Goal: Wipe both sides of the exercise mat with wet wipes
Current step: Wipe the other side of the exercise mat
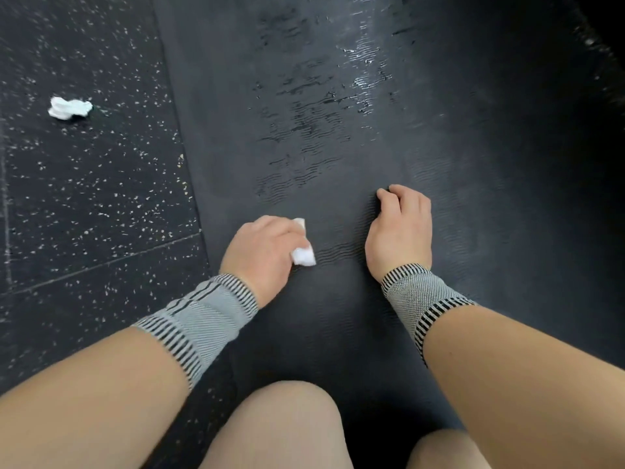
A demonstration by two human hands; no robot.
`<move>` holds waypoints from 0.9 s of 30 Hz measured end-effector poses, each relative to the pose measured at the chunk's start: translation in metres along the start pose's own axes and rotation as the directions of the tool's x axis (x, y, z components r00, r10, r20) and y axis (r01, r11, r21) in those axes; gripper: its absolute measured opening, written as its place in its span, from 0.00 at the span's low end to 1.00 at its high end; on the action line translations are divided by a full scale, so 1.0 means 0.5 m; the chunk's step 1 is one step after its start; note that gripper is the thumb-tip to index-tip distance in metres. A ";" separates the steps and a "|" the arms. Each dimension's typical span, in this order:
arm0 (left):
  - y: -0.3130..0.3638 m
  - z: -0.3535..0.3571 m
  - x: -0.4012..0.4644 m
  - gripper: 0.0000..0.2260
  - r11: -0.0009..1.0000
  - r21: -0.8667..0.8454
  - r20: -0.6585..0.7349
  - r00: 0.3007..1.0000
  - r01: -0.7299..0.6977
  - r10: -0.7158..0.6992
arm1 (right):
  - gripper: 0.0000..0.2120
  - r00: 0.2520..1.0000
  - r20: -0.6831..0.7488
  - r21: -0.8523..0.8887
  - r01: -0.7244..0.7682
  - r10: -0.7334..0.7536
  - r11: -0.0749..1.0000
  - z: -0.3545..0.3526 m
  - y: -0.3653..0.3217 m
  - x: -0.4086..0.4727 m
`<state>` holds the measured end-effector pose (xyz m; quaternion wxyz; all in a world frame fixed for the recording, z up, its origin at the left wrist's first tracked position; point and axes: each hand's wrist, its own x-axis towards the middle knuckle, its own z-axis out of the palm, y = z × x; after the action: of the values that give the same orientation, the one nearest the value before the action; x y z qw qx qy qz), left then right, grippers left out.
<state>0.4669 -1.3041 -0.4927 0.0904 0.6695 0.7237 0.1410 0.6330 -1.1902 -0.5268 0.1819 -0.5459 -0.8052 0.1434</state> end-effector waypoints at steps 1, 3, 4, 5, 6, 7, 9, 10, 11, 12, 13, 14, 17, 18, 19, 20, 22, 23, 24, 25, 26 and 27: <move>-0.020 -0.005 -0.029 0.15 1.000 0.008 -0.006 1.000 0.014 -0.014 | 0.17 1.000 0.006 0.005 -0.002 0.002 1.000 -0.001 0.000 -0.001; -0.029 -0.010 -0.066 0.17 0.997 -0.009 -0.028 0.997 0.073 -0.073 | 0.17 1.000 0.015 0.003 -0.007 0.007 1.000 -0.002 0.000 -0.002; -0.020 -0.005 -0.068 0.17 0.995 -0.019 -0.054 0.994 0.097 -0.098 | 0.17 1.000 0.017 0.002 -0.008 0.008 1.000 -0.003 0.000 -0.001; -0.003 0.003 -0.059 0.17 0.994 -0.037 -0.070 0.992 0.107 -0.109 | 0.17 1.000 0.017 0.000 -0.007 0.007 1.000 -0.004 0.000 -0.001; 0.021 0.014 -0.039 0.16 0.994 -0.057 -0.085 0.991 0.095 -0.100 | 0.17 1.000 0.014 -0.002 -0.004 0.004 1.000 -0.004 -0.001 -0.002; 0.049 0.028 -0.012 0.15 0.994 -0.078 -0.094 0.992 0.074 -0.081 | 0.17 1.000 0.008 -0.005 0.006 -0.006 1.000 -0.006 -0.002 -0.001; 0.105 0.054 0.042 0.11 0.991 -0.132 -0.100 0.994 0.036 -0.049 | 0.18 1.000 0.020 -0.006 0.016 -0.016 1.000 -0.008 -0.001 0.001; 0.123 0.063 0.058 0.09 0.988 -0.150 -0.096 0.995 0.026 -0.041 | 0.19 0.999 0.044 -0.003 0.010 -0.010 1.000 -0.009 -0.001 0.001; 0.132 0.065 0.064 0.09 0.988 -0.156 -0.081 0.996 0.021 -0.034 | 0.20 0.998 0.059 0.001 0.006 -0.006 1.000 -0.009 -0.001 0.002; 0.130 0.064 0.058 0.09 0.989 -0.150 -0.063 0.998 0.009 -0.018 | 0.20 0.999 0.054 0.006 0.007 -0.008 1.000 -0.008 0.000 0.002; 0.119 0.059 0.042 0.10 0.991 -0.134 -0.050 0.999 -0.015 0.008 | 0.19 0.999 0.038 0.007 0.013 -0.013 1.000 -0.008 0.001 0.001; 0.101 0.052 0.022 0.12 0.993 -0.112 -0.035 0.999 -0.038 0.034 | 0.19 1.000 0.020 0.007 0.017 -0.017 1.000 -0.008 0.002 0.001; 0.035 0.024 -0.052 0.15 0.999 -0.037 -0.030 0.999 -0.020 0.019 | 0.18 0.999 0.032 0.007 0.004 -0.004 1.000 -0.006 0.003 0.000; 0.014 0.015 -0.077 0.16 1.000 -0.016 -0.049 0.999 0.013 -0.014 | 0.18 0.999 0.034 0.006 0.004 -0.004 1.000 -0.006 0.002 0.000; 0.000 0.008 -0.098 0.16 0.998 -0.001 -0.068 0.996 0.059 -0.059 | 0.18 0.999 0.034 0.002 0.008 -0.008 1.000 -0.008 0.001 0.000; -0.006 0.005 -0.113 0.15 0.994 0.010 -0.091 0.990 0.106 -0.105 | 0.18 0.999 0.036 -0.003 0.012 -0.012 1.000 -0.008 0.000 0.000; 0.014 0.008 -0.108 0.14 0.984 0.005 -0.129 0.976 0.176 -0.174 | 0.18 0.999 0.040 -0.008 0.019 -0.019 1.000 -0.006 0.001 0.000; 0.034 0.015 -0.087 0.15 0.983 -0.020 -0.134 0.974 0.181 -0.182 | 0.18 0.999 0.038 -0.011 0.019 -0.019 1.000 -0.006 0.000 0.000; 0.059 0.024 -0.058 0.16 0.985 -0.054 -0.131 0.977 0.162 -0.168 | 0.18 0.999 0.033 -0.014 0.018 -0.018 1.000 -0.006 0.000 0.000; 0.085 0.035 -0.027 0.15 0.988 -0.080 -0.125 0.982 0.130 -0.140 | 0.18 1.000 0.024 -0.016 0.021 -0.020 1.000 -0.007 0.000 -0.001; 0.108 0.047 0.002 0.12 0.990 -0.093 -0.111 0.987 0.103 -0.113 | 0.18 1.000 0.019 -0.016 0.022 -0.022 1.000 -0.007 -0.001 -0.002; 0.126 0.057 0.026 0.09 0.991 -0.103 -0.095 0.991 0.086 -0.096 | 0.18 0.999 0.026 -0.014 0.021 -0.021 1.000 -0.007 -0.001 -0.002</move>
<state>0.5342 -1.2849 -0.4983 0.0938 0.6225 0.7493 0.2056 0.6344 -1.1912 -0.5235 0.1694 -0.5367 -0.8142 0.1427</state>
